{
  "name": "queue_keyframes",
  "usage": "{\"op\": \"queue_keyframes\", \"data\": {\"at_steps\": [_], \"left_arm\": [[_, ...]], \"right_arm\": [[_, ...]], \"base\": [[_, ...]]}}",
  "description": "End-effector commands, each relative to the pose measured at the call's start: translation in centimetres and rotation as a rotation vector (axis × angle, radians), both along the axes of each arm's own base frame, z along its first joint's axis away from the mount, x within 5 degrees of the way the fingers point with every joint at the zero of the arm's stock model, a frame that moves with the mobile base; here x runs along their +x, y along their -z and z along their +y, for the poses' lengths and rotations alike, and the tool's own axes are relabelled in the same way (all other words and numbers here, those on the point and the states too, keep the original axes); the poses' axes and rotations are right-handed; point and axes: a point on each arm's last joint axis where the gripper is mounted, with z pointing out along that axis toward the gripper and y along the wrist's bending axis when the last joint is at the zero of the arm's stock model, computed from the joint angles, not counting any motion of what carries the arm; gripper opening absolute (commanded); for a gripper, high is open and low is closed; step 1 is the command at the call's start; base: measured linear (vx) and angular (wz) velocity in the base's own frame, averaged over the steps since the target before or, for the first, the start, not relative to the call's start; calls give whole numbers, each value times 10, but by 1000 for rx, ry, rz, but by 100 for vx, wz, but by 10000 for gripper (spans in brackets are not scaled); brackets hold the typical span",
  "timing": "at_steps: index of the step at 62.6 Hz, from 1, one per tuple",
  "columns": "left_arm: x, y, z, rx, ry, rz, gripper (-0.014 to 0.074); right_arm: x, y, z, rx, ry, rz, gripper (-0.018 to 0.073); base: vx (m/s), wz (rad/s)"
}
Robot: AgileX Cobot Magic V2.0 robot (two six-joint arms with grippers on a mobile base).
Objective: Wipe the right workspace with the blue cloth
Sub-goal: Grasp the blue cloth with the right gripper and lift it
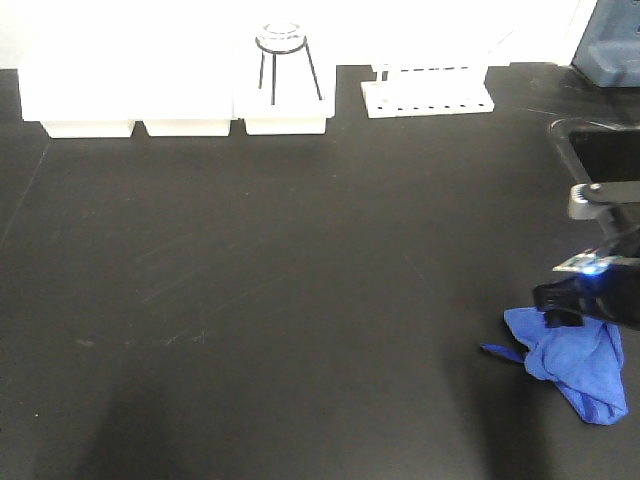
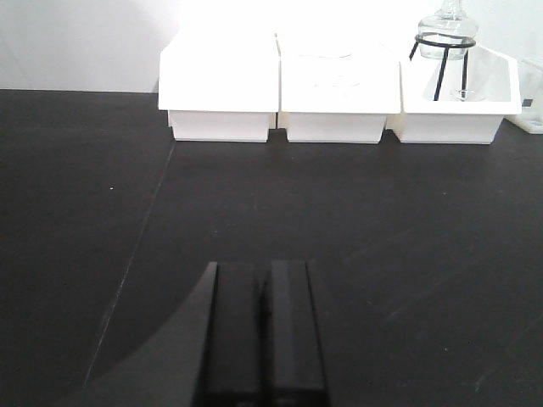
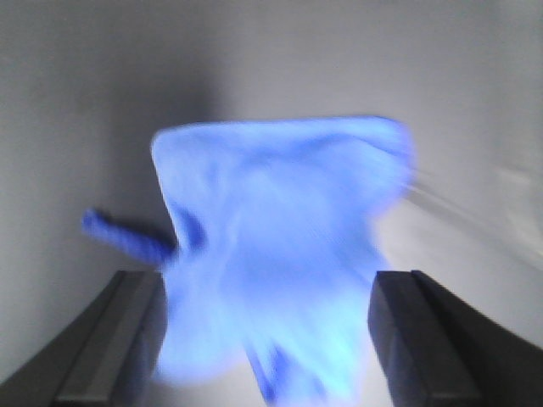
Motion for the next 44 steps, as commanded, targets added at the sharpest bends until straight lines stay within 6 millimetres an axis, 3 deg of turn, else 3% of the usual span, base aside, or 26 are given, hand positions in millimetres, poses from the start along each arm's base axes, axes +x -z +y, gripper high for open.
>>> {"op": "queue_keyframes", "data": {"at_steps": [1,17,20,23,31,44], "left_arm": [[1,2,-1,-8,15,-65,-6],[1,2,-1,-8,15,-65,-6],[1,2,-1,-8,15,-65,-6],[1,2,-1,-8,15,-65,-6],[1,2,-1,-8,15,-65,-6],[1,2,-1,-8,15,-65,-6]], "right_arm": [[14,1,0,-2,-2,-41,533],[28,38,-3,-60,-39,84,516],[29,41,-4,-65,-43,94,474],[30,41,-4,-68,-37,83,360],[28,30,-5,-75,-41,36,-18],[12,-20,-5,-58,-28,-171,-4]], "base": [[0,0],[0,0],[0,0],[0,0],[0,0],[0,0]]}}
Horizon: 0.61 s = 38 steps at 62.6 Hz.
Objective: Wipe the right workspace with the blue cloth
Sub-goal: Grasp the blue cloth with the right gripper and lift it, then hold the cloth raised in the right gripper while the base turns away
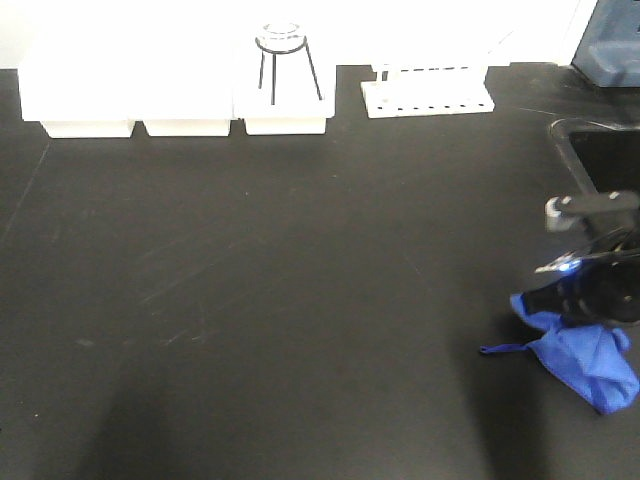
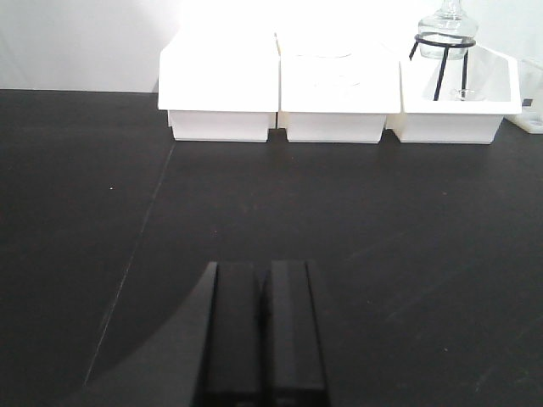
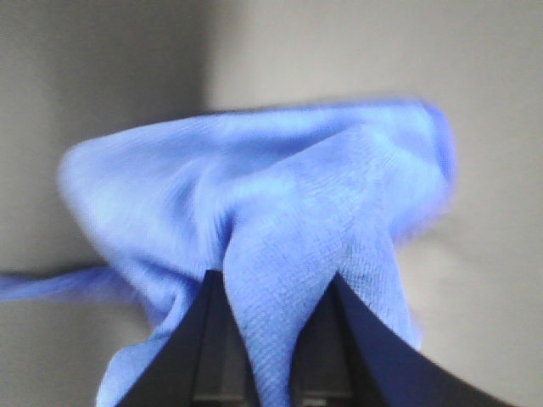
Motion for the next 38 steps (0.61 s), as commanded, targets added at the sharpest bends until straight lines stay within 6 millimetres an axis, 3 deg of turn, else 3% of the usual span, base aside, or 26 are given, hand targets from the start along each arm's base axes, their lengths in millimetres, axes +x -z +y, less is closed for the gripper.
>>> {"op": "queue_keyframes", "data": {"at_steps": [1,9,17,28,38], "left_arm": [[1,2,-1,-8,15,-65,-6],[1,2,-1,-8,15,-65,-6],[1,2,-1,-8,15,-65,-6],[1,2,-1,-8,15,-65,-6],[1,2,-1,-8,15,-65,-6]], "right_arm": [[-7,-43,-2,6,-3,-193,-4],[-35,-86,-1,41,-5,-392,-4],[-81,-122,0,100,-24,-656,-4],[-134,-105,-3,120,-46,-974,-4],[-159,-92,-4,92,-84,-1186,-4]], "base": [[0,0],[0,0],[0,0],[0,0],[0,0]]}}
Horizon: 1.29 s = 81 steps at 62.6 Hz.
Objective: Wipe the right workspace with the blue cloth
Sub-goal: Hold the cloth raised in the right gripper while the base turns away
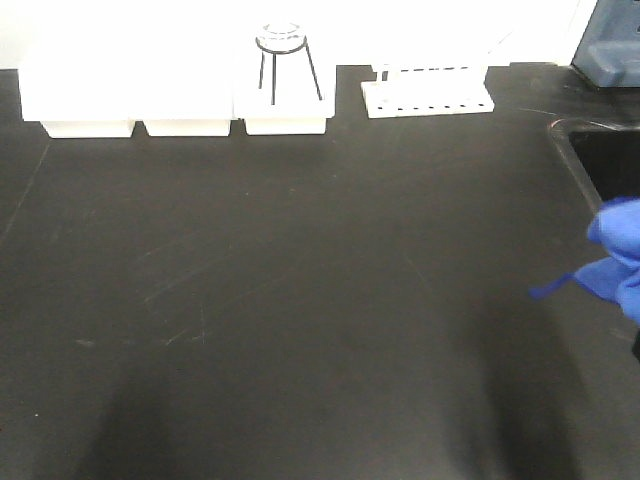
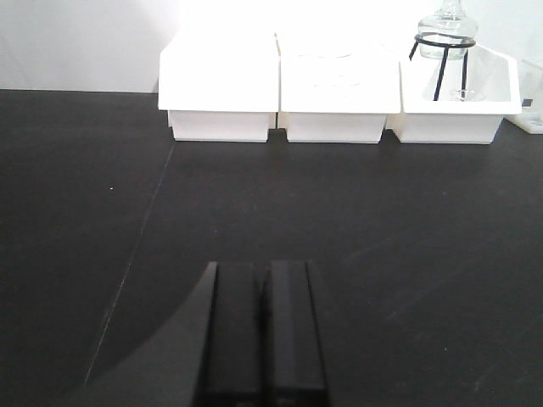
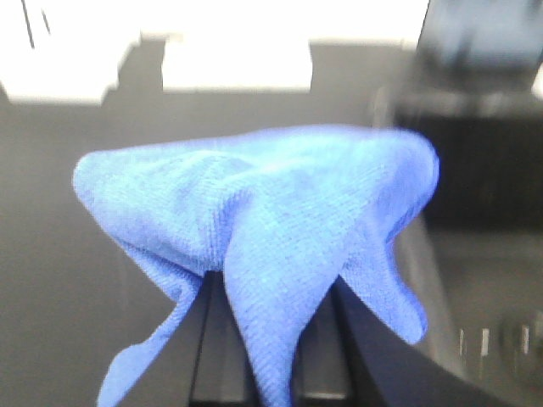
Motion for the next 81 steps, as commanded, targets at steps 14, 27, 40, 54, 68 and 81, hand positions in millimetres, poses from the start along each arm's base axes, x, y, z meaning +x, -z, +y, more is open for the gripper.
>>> {"op": "queue_keyframes", "data": {"at_steps": [14,27,40,54,68,81], "left_arm": [[1,2,-1,-8,15,-65,-6],[1,2,-1,-8,15,-65,-6],[1,2,-1,-8,15,-65,-6],[1,2,-1,-8,15,-65,-6],[1,2,-1,-8,15,-65,-6],[1,2,-1,-8,15,-65,-6]], "right_arm": [[-8,-17,0,-24,-12,-239,-1],[-8,-17,0,-25,-12,-233,-1],[-8,-17,0,-25,-12,-233,-1],[-8,-17,0,-25,-12,-233,-1],[-8,-17,0,-25,-12,-233,-1],[-8,-17,0,-25,-12,-233,-1]], "base": [[0,0],[0,0],[0,0],[0,0],[-3,0],[-12,-1]]}}
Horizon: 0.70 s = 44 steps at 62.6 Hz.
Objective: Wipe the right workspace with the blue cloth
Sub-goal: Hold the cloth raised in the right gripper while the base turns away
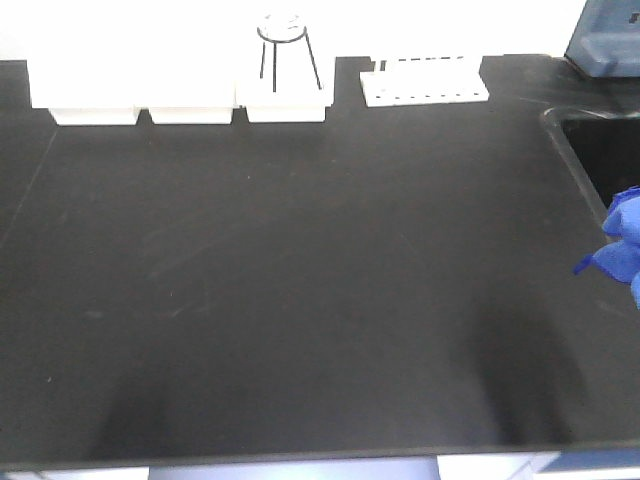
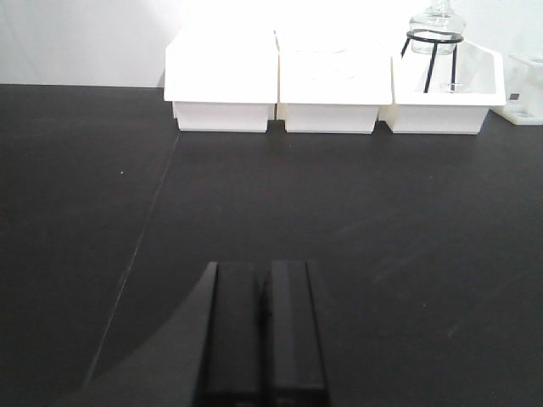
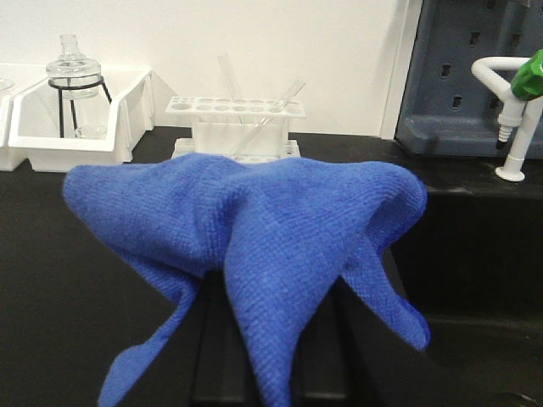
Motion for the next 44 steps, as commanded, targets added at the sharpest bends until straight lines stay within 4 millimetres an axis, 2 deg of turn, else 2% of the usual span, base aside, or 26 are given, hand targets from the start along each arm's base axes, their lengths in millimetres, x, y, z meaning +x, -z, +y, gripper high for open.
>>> {"op": "queue_keyframes", "data": {"at_steps": [1,22,44], "left_arm": [[1,2,-1,-8,15,-65,-6],[1,2,-1,-8,15,-65,-6],[1,2,-1,-8,15,-65,-6]], "right_arm": [[1,-17,0,-17,-5,-111,-1],[1,-17,0,-20,-5,-111,-1],[1,-17,0,-20,-5,-111,-1]], "base": [[-19,0],[-24,0],[-30,-14]]}}
